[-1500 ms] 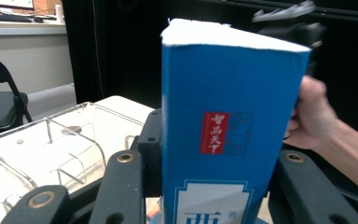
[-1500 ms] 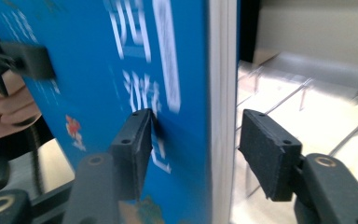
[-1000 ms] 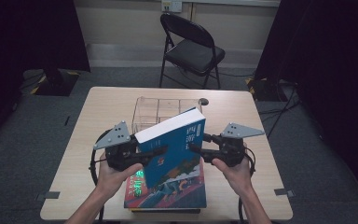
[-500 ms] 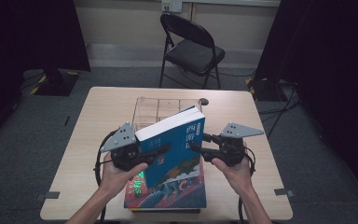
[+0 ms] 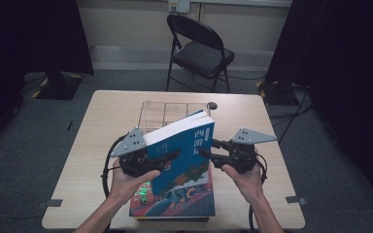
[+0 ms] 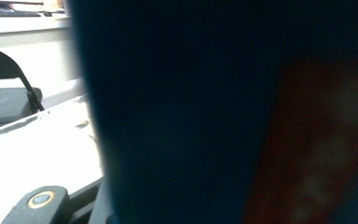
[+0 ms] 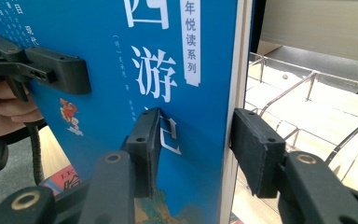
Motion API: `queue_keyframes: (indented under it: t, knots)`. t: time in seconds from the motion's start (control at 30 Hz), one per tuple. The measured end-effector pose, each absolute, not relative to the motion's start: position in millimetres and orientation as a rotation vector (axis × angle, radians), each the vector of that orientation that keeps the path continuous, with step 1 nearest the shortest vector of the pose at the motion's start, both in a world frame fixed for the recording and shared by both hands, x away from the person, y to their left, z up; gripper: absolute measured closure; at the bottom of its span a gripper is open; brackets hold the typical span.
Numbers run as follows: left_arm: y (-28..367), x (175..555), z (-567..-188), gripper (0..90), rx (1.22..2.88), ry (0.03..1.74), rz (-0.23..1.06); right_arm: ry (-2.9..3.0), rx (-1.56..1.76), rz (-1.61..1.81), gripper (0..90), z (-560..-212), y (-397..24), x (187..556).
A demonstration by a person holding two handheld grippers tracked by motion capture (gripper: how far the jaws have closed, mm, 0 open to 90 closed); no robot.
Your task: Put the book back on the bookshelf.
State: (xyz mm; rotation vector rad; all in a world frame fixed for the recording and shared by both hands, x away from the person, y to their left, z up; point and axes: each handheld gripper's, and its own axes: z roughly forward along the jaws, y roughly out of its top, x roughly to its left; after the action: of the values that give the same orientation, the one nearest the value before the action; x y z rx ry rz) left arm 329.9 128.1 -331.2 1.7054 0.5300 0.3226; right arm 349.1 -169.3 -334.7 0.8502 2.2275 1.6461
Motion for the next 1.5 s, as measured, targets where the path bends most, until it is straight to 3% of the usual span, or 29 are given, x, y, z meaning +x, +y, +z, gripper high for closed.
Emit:
queue_keyframes:
  t: [0.33, 0.77, 0.97, 1.5]
  knots:
    - [134.2, 337.1, -327.4, 60.0, 1.717, 0.552, 0.25, 2.228, 0.854, 1.637, 53.3, -334.0, -164.6, 353.8]
    - [141.3, 328.9, -327.9, 60.4, 1.712, 0.59, 0.282, 2.25, 0.821, 1.627, 56.6, -334.3, -156.8, 350.9]
    - [147.3, 334.6, -325.5, 60.8, 1.717, 0.618, 0.238, 2.256, 0.799, 1.653, 56.7, -336.8, -158.1, 354.4]
    - [179.6, 333.6, -312.5, 61.3, 1.758, 0.707, 0.241, 2.285, 0.857, 1.589, 49.7, -352.1, -180.1, 345.7]
